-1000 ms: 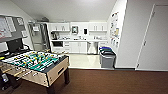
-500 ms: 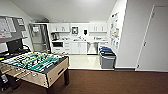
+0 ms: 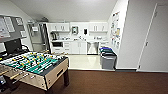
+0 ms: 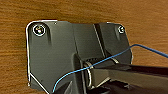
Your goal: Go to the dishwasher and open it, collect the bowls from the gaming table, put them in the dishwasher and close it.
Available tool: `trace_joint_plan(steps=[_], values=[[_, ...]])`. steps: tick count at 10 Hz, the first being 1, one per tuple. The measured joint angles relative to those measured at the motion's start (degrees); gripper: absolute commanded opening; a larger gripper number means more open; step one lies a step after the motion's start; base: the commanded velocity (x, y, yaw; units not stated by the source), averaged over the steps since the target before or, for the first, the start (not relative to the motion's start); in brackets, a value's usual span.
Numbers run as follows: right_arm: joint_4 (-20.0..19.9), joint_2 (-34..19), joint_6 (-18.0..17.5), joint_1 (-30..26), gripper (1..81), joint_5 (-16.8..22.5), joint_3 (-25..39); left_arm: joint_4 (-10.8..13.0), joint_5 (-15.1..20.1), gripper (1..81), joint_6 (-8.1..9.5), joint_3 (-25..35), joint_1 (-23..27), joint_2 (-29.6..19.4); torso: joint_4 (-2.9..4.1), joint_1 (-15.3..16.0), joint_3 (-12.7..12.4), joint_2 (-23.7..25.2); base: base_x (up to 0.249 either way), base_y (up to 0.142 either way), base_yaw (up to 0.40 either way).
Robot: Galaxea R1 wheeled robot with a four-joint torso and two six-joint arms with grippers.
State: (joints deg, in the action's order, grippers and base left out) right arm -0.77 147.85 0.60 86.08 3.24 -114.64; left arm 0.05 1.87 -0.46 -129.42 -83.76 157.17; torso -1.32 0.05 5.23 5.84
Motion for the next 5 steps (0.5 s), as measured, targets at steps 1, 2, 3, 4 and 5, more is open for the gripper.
trace_joint_plan(steps=[1, 2, 3, 4, 5], values=[[0.0, 0.1, 0.0, -0.2, 81.1, 0.0, 0.0, 0.0, 0.0, 81.1, 0.00, 0.0, -0.1, 0.0, 0.00, 0.0, 0.0, 0.0, 0.123, 0.000, 0.000], [0.0, 0.2, 0.0, -0.2, 81.1, -0.1, 0.0, 0.0, 0.0, 81.1, 0.00, 0.0, -0.1, 0.0, 0.00, 0.0, 0.0, 0.0, 0.123, 0.000, 0.000], [0.0, 0.4, 0.0, -0.2, 81.1, -0.1, 0.0, 0.0, 0.0, 81.1, 0.00, 0.0, 0.0, 0.0, 0.00, 0.0, 0.0, 0.0, 0.124, 0.000, 0.000], [0.0, 0.7, 0.0, -0.2, 81.1, -0.1, -0.1, 0.0, 0.0, 81.1, 0.00, 0.0, 0.0, 0.0, 0.00, 0.0, 0.0, 0.0, 0.124, 0.000, 0.000], [0.0, 0.6, 0.0, -0.3, 81.1, -0.1, -0.3, 0.0, 0.0, 81.1, 0.00, 0.0, 0.0, 0.2, 0.00, 0.0, 0.0, 0.0, 0.124, 0.000, 0.000]])
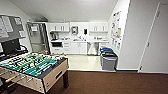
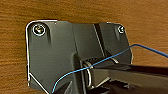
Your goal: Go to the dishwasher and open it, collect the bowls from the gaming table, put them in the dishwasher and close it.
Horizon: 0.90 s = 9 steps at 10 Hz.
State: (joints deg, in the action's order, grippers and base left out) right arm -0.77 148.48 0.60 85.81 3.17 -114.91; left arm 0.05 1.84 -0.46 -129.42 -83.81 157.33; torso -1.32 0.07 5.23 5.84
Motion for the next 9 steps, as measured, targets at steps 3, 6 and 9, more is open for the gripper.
trace_joint_plan(steps=[3, 6, 9], values=[[0.0, 0.8, 0.0, -0.5, 81.1, 0.3, -2.1, 0.0, 0.0, 81.1, 0.00, 0.0, 0.0, 0.0, 0.00, 0.0, 0.0, 0.0, 0.127, 0.000, 0.000], [0.0, 2.7, 0.0, -0.6, 81.1, 0.8, -4.1, 0.0, 0.0, 81.1, 0.00, 0.0, 0.0, 0.0, 0.00, 0.0, 0.0, 0.0, 0.141, 0.000, 0.000], [0.0, 2.6, 0.0, -0.4, 81.1, 0.8, -4.1, 0.3, 0.0, 81.1, 0.00, 0.0, 0.0, 0.3, 0.00, 0.0, 0.0, 0.0, 0.161, 0.000, 0.000]])
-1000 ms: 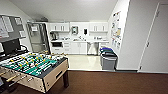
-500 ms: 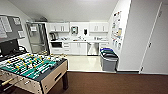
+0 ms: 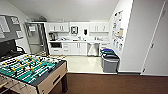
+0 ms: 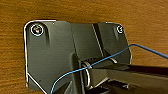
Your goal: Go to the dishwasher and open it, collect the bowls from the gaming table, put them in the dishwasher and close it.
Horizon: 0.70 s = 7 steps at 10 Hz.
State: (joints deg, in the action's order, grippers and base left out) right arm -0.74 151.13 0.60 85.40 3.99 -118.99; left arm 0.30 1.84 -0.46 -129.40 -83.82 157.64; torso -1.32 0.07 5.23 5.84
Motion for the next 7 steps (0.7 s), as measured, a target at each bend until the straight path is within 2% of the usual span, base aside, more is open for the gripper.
trace_joint_plan(steps=[7], values=[[0.0, 0.0, 0.0, 0.2, 81.1, -0.4, 0.0, 0.1, 0.0, 81.1, 0.00, 0.0, 0.0, 0.0, 0.00, 0.0, 0.0, 0.0, 0.168, 0.000, 0.000]])
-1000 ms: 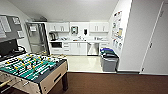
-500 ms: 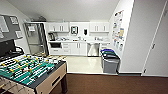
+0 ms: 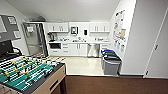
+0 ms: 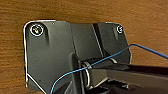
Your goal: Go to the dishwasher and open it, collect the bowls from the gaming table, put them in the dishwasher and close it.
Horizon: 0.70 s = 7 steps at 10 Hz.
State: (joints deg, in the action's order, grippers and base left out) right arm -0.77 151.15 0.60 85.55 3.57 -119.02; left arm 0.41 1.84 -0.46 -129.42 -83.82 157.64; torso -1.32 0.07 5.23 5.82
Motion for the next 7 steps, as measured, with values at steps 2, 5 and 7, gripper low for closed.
trace_joint_plan(steps=[2, 5, 7], values=[[0.0, 0.0, 0.0, -0.1, 81.1, -0.1, 0.0, 0.0, 0.0, 81.1, 0.00, 0.0, 0.0, 0.0, 0.00, 0.0, 0.0, 0.0, 0.168, 0.000, 0.000], [0.0, 0.5, 0.0, -0.1, 81.1, -0.1, 0.0, 0.0, 0.0, 81.1, 0.02, 0.0, 0.0, 0.0, 0.00, 0.0, 0.0, 0.0, 0.164, 0.000, 0.000], [0.0, 0.4, 0.0, -0.1, 81.1, -0.1, -0.1, 0.0, 0.0, 81.1, 0.00, 0.0, 0.0, 0.0, 0.00, 0.0, 0.0, 0.0, 0.161, 0.000, 0.000]])
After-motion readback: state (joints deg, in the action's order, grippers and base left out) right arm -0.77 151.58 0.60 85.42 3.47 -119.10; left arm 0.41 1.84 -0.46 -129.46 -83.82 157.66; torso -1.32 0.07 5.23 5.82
